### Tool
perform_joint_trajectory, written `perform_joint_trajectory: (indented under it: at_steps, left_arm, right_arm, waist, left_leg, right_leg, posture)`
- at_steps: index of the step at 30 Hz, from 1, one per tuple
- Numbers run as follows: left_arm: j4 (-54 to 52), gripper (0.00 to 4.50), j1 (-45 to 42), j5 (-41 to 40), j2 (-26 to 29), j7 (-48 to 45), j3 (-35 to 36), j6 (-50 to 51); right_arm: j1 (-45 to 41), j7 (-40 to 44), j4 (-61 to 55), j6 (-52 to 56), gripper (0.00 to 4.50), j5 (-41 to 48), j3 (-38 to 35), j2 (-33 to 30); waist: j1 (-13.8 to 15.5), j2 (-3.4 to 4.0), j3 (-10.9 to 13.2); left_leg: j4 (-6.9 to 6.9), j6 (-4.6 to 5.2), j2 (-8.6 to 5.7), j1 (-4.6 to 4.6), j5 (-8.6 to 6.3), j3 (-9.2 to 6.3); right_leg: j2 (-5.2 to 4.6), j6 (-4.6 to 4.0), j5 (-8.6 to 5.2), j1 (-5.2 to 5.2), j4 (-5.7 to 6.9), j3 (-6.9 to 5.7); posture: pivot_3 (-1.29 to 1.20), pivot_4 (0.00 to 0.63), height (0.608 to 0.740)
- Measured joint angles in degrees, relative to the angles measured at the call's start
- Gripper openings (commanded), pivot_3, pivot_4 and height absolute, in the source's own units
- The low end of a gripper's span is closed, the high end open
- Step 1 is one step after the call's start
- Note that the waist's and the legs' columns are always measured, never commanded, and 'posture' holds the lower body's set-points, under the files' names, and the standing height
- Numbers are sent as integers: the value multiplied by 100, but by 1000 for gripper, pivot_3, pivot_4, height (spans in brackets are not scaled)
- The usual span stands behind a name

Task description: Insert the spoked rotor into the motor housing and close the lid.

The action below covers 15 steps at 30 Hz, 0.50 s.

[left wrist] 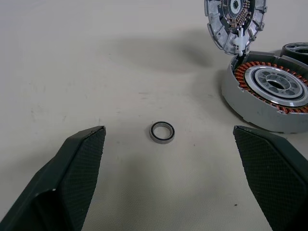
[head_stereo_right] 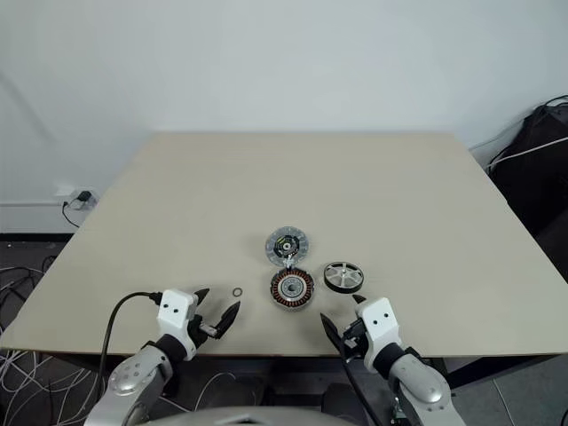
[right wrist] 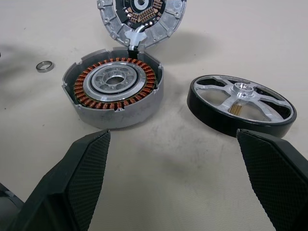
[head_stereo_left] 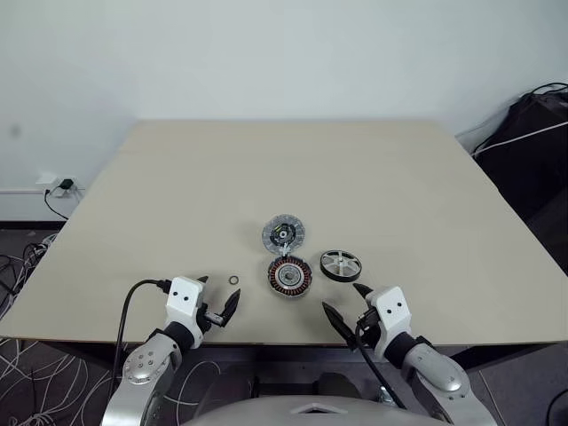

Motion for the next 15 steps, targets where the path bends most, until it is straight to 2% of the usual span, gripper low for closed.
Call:
perform_joint_trajectory:
  at_steps: [15]
  left_arm:
    - [200,4483,-153,237,11,103,-4,29]
  right_arm:
    - [-3,-93,-5,13,4500,-5,45,22]
  waist:
    - [4,1,0]
  left_leg:
    - [0,0,0,1,0,-1]
  right_leg:
    - [1,0,0,0,1,-1]
  posture:
    - [0,0,740]
